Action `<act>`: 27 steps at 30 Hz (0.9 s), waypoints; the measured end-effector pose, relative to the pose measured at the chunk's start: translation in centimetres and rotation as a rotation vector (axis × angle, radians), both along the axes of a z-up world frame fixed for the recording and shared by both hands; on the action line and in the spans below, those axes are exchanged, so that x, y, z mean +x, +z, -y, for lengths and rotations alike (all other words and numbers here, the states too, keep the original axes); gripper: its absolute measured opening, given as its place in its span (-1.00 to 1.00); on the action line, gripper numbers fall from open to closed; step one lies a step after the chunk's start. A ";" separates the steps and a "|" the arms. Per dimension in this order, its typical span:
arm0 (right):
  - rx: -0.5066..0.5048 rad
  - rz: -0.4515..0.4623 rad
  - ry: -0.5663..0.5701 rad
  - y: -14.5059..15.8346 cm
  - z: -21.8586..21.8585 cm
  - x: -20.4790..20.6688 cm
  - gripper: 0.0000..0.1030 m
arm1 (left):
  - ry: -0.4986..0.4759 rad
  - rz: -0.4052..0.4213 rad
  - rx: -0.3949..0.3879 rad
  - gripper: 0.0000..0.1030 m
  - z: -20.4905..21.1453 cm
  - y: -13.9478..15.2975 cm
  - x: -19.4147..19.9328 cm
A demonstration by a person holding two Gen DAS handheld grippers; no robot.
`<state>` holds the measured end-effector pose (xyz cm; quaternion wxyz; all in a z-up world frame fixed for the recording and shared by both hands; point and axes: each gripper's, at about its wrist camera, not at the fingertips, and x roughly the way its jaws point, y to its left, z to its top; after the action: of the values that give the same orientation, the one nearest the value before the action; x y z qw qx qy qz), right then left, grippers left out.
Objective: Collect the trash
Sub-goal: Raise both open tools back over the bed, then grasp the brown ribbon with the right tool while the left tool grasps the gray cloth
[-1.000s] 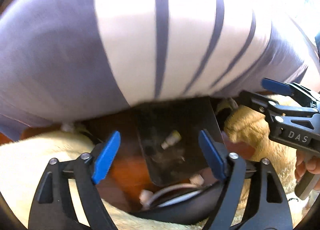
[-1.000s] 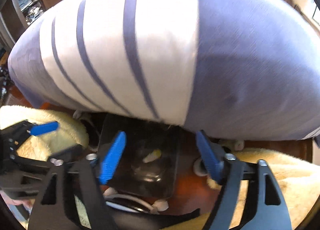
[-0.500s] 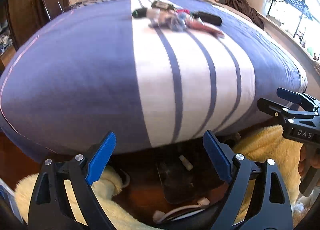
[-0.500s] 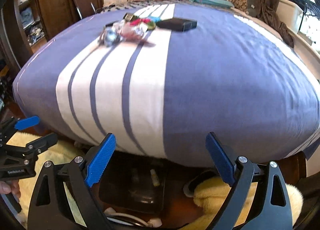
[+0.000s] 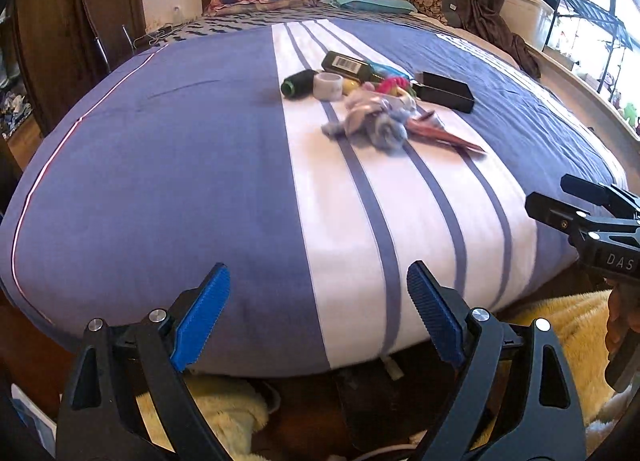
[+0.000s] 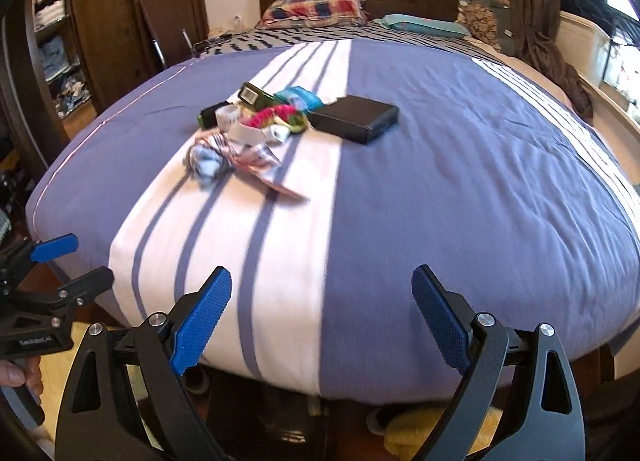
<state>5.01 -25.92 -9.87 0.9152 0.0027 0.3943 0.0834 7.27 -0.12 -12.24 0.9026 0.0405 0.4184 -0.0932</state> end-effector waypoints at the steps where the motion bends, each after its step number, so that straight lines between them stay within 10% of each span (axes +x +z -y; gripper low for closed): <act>1: 0.000 0.003 0.018 0.1 -0.6 0.8 0.78 | 0.000 -0.004 0.004 0.65 0.0 0.0 0.5; 13: -0.021 -0.035 0.122 -1.1 -4.5 7.9 -0.17 | -0.016 -0.017 0.002 0.65 0.5 0.3 4.1; 17: -0.015 -0.027 0.133 -1.0 -4.6 8.7 -0.94 | -0.018 -0.019 -0.004 0.65 0.8 0.4 4.9; 27: -0.036 0.092 -0.007 2.3 -0.6 7.8 -0.97 | -0.086 -0.002 -0.034 0.62 4.1 1.3 7.5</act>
<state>12.84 -25.30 -7.59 0.9326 -0.0164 0.3530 0.0730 14.77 -4.26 -10.90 0.8979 0.0429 0.4154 -0.1391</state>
